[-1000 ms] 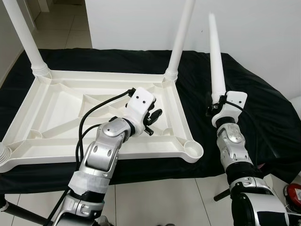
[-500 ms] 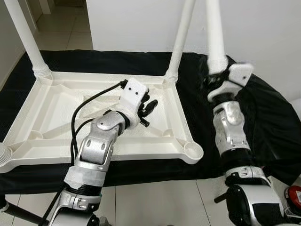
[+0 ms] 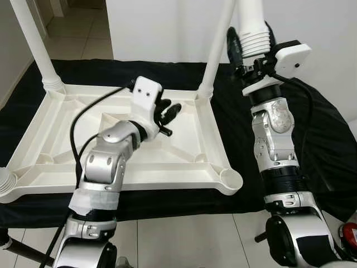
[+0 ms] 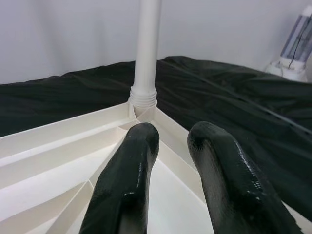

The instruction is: Building children table

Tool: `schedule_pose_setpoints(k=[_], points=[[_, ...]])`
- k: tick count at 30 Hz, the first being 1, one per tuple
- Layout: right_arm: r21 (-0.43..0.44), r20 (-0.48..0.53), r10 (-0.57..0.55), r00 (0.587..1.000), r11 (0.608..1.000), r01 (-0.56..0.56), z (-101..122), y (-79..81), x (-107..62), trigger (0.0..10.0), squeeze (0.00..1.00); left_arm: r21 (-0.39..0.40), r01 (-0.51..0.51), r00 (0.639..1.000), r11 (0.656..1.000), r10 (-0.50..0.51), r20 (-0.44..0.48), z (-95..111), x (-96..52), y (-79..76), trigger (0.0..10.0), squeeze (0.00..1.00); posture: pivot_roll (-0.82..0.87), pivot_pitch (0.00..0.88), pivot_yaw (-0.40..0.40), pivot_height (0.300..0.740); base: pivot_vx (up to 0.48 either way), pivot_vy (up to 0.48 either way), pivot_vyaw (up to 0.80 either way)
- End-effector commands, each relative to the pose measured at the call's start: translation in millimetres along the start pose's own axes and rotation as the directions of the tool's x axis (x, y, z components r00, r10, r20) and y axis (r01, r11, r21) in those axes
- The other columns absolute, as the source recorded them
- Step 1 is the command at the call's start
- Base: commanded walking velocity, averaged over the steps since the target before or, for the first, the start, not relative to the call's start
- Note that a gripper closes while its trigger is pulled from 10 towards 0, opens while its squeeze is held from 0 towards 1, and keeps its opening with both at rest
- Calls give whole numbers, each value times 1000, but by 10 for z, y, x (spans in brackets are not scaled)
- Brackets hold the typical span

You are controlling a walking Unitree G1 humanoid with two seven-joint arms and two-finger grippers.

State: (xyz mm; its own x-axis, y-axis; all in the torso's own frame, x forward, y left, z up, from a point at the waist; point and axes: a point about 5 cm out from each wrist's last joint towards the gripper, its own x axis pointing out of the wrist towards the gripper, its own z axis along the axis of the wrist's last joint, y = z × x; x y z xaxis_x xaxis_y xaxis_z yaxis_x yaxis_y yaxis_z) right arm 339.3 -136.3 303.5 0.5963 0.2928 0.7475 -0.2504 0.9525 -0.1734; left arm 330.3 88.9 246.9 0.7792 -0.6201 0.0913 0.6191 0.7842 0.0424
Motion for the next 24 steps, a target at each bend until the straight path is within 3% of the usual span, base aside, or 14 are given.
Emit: schedule_pose_setpoints(k=[1, 4, 5, 8, 9, 11, 15, 18, 24], points=[[7, -24, 21, 1000, 1000, -21, -37, 38, -69, 10000, 0, -15, 19, 1000, 1000, -19, 7, 45, 7, 5, 10000, 0, 43, 0, -70, 740, 0, 0, 0], [24, -87, 47, 995, 999, -45, -140, 104, -239, 10000, 0, -68, 50, 998, 996, -48, 40, 112, -10, 44, 10000, 0, 42, 0, -72, 740, 0, 0, 0], [34, -106, 53, 993, 998, -49, -171, 126, -299, 10000, 0, -90, 64, 997, 994, -59, 56, 137, -12, 41, 10000, 43, 40, 0, -72, 740, 0, 0, 0], [43, -123, 58, 991, 998, -54, -192, 145, -349, 10000, 0, -109, 76, 995, 991, -68, 70, 159, -12, 35, 10000, 43, 40, 0, -72, 740, 0, 0, 0], [46, -143, 68, 987, 997, -62, -226, 173, -407, 10000, 0, -144, 90, 994, 986, -79, 78, 169, -6, 25, 10000, 1000, 31, 0, -71, 740, 0, 0, 0], [66, -197, 88, 976, 995, -76, -313, 253, -560, 10000, 0, -209, 107, 992, 972, -89, 94, 195, 19, 28, 10000, 1000, 28, 0, -69, 740, 0, 0, 0], [83, -234, 109, 966, 992, -92, -365, 328, -671, 10000, 0, -272, 122, 989, 955, -94, 114, 231, 39, 41, 10000, 1000, 24, 0, -66, 740, 0, 0, 0], [103, -272, 141, 952, 988, -117, -411, 431, -800, 10000, 0, -388, 155, 985, 908, -112, 131, 273, 65, 54, 10000, 1000, 25, 0, -64, 740, 0, 0, 0], [117, -312, 173, 934, 983, -143, -449, 519, -928, 10000, 0, -480, 177, 983, 859, -131, 129, 285, 82, 60, 10000, 1000, 24, 0, -61, 740, 0, 0, 0]])
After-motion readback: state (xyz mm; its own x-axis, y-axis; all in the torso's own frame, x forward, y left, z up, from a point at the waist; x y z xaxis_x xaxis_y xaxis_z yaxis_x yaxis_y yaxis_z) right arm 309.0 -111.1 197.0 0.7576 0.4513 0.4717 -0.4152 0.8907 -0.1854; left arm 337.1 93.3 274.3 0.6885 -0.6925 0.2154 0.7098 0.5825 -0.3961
